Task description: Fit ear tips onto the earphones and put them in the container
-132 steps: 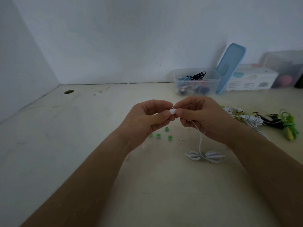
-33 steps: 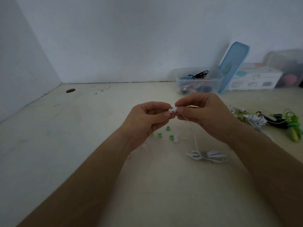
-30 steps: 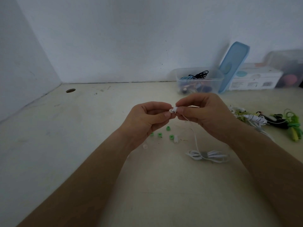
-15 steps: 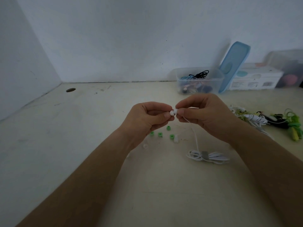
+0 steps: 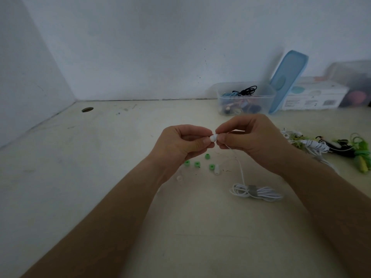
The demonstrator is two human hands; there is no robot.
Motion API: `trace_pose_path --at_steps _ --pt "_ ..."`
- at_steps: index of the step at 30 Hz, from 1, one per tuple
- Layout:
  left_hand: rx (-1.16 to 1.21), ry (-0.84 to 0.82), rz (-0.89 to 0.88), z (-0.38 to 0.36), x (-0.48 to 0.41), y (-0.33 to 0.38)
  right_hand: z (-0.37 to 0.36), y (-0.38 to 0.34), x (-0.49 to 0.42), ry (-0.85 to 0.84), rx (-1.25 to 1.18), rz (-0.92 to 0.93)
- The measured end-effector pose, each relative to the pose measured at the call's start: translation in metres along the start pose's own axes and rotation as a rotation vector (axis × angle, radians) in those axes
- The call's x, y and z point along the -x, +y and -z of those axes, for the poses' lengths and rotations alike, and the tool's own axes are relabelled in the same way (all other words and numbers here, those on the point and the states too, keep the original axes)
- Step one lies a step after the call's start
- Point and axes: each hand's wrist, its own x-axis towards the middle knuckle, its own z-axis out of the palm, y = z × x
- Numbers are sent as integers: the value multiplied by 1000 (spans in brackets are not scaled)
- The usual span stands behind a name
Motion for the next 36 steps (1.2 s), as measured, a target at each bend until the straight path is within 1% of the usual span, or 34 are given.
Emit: trace_pose_path --at_steps 10,16,21,26,29,31,33,34,36 --pt "33 -26 -4 -1 0 0 1 1 -1 -30 -133 -59" --pt "33 -13 -11 -1 -1 -2 0 3 -1 -12 -85 -32" --pt "65 -24 -8 1 -2 -1 1 2 -1 -12 -117 -95" --pt "11 -86 -23 -2 1 2 4 1 -1 -41 -106 -134" --pt "-116 -88 -61 -4 0 1 5 1 0 -55 -95 -140" --pt "-236 -77 -97 -4 1 2 6 1 1 -36 45 -112" --pt "-388 -58 -161 -4 2 5 9 -1 1 0 298 -71" --pt "-470 -57 -198 -5 3 5 11 -3 1 -1 401 -74" --pt "-657 -81 -262 -5 2 3 18 -13 1 -62 550 -136"
